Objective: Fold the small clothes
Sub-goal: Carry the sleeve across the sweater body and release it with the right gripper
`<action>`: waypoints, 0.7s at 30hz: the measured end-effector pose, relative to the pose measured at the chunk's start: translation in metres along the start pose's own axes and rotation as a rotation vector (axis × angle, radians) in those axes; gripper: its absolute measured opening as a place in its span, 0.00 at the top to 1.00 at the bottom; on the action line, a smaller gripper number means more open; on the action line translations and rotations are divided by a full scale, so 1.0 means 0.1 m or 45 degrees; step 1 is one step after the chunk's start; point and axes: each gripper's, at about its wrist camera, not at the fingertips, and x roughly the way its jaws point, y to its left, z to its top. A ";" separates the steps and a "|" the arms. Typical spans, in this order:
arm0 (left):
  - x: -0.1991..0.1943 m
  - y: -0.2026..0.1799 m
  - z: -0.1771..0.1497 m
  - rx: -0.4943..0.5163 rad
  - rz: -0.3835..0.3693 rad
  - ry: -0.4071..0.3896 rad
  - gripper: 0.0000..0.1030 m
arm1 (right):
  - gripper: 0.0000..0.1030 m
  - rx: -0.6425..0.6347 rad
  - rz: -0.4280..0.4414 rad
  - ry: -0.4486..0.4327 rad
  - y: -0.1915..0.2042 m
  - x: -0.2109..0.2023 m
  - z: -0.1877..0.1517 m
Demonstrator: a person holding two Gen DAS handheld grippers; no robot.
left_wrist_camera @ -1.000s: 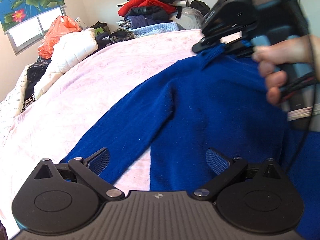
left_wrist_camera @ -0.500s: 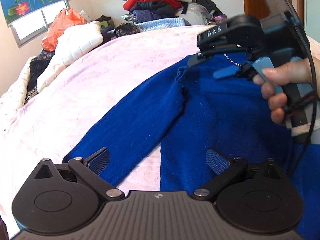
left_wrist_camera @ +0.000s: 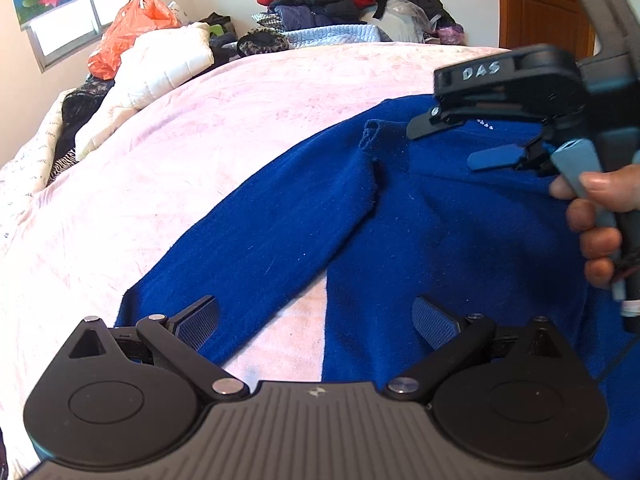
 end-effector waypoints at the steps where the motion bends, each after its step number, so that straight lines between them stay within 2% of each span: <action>1: 0.00 0.00 0.00 0.001 0.003 0.003 0.00 | 0.28 -0.006 0.000 -0.004 0.01 -0.03 -0.01; 8: -0.04 -0.03 -0.03 0.005 0.021 -0.002 0.00 | 0.28 0.004 0.035 -0.015 0.04 -0.24 -0.15; 13: -0.05 -0.04 -0.04 0.004 0.037 -0.003 0.00 | 0.26 0.014 0.011 -0.050 0.01 -0.39 -0.32; 17: -0.05 -0.06 -0.07 0.009 0.047 0.001 0.00 | 0.18 -0.037 -0.083 -0.090 -0.02 -0.51 -0.49; 21: -0.05 -0.07 -0.09 0.013 0.054 0.008 0.00 | 0.10 -0.183 -0.254 -0.117 -0.01 -0.58 -0.64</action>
